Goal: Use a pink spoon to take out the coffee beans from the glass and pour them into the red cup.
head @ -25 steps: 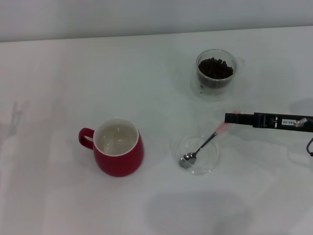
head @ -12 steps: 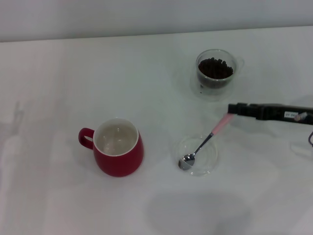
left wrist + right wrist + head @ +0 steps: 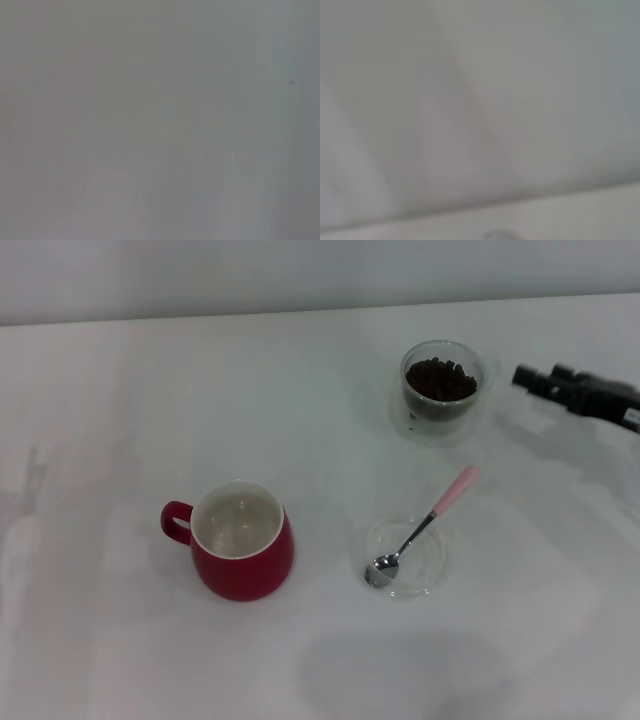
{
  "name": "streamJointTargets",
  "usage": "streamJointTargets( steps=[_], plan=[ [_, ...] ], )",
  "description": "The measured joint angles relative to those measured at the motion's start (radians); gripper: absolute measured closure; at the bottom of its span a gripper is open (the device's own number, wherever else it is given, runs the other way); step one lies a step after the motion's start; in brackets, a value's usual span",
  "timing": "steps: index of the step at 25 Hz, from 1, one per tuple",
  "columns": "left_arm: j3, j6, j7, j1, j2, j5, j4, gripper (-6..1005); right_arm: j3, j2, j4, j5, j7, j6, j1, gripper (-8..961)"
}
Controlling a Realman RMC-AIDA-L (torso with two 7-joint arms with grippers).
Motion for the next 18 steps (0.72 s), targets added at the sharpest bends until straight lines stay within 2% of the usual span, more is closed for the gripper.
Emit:
streamJointTargets(
  steps=[3, 7, 11, 14, 18],
  plan=[
    [-0.002, -0.002, 0.0, -0.004, 0.0, -0.001, 0.0, 199, 0.066, 0.008, 0.043, 0.068, -0.131, -0.011, -0.003, 88],
    [-0.002, -0.011, 0.0, -0.009, 0.0, -0.006, -0.002, 199, 0.079, 0.008, 0.131, 0.262, -0.396, -0.025, -0.012, 89],
    [-0.002, -0.012, 0.0, -0.015, 0.002, -0.007, -0.003, 198, 0.08, 0.012, 0.284, 0.516, -0.854, -0.083, 0.0, 90],
    [-0.002, -0.012, 0.0, -0.021, 0.002, -0.007, -0.005, 198, 0.081, 0.015, 0.382, 0.664, -1.126, -0.132, 0.021, 90],
    [-0.002, -0.015, 0.001, -0.028, 0.002, -0.007, -0.009, 198, 0.081, 0.018, 0.451, 0.763, -1.302, -0.171, 0.042, 91]
  ],
)
